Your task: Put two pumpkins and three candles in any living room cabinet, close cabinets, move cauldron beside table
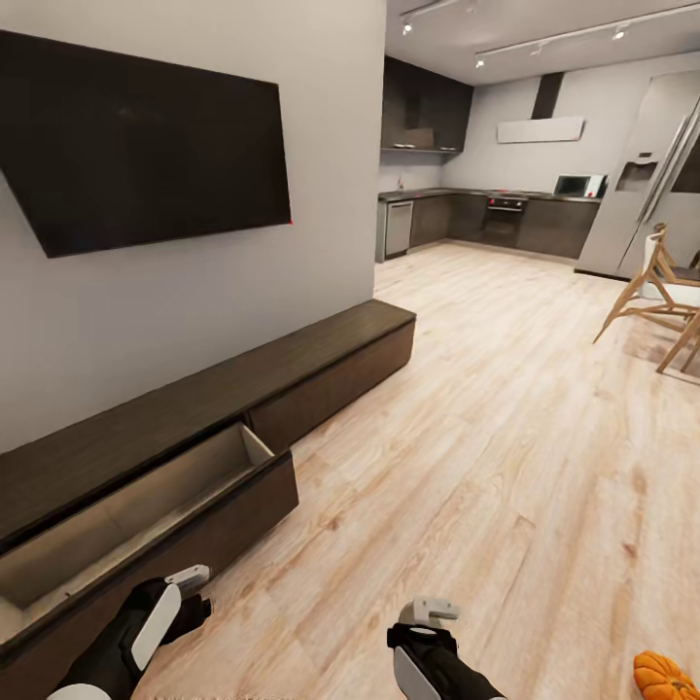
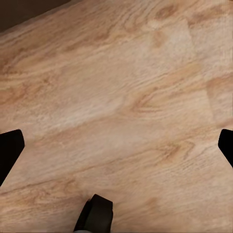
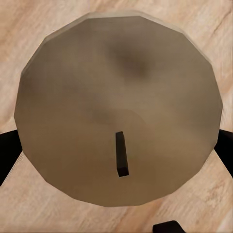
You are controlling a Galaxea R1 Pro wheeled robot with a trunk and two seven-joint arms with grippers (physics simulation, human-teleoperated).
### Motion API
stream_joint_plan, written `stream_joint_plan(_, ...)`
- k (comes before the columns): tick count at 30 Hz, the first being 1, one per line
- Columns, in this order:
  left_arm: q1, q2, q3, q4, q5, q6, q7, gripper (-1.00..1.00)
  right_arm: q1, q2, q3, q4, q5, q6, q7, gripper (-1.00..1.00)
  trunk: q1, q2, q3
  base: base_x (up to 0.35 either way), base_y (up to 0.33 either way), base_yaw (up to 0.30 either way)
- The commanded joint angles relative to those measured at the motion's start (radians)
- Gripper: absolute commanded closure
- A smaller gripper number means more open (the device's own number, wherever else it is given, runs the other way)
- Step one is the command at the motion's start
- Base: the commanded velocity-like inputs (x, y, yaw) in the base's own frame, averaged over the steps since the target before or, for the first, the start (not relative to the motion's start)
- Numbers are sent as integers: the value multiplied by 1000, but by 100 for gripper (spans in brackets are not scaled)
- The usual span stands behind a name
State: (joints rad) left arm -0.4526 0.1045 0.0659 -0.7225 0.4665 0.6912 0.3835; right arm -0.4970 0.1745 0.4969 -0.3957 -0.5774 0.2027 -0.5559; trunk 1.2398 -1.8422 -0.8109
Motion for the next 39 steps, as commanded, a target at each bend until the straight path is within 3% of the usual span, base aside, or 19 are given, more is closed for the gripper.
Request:
stream_joint_plan(1,0,0,0,0,0,0,0,-100,0,0,0,0,1,0,0,100,-4,7,3,0,0,290)
stream_joint_plan(28,0,-2,0,0,0,1,-1,-100,0,0,1,-5,2,12,-6,100,-107,196,88,0,0,290)
stream_joint_plan(35,0,-2,1,-2,1,12,-1,-100,-1,0,-5,-35,-4,167,-7,100,-134,245,109,0,0,290)
stream_joint_plan(37,0,-2,1,-3,1,30,-1,-100,-2,0,-7,-99,-6,262,-7,100,-142,259,115,0,0,286)
stream_joint_plan(39,-1,-1,2,-13,1,75,0,-100,-6,0,-8,-209,-6,409,-8,100,-150,273,120,0,0,279)
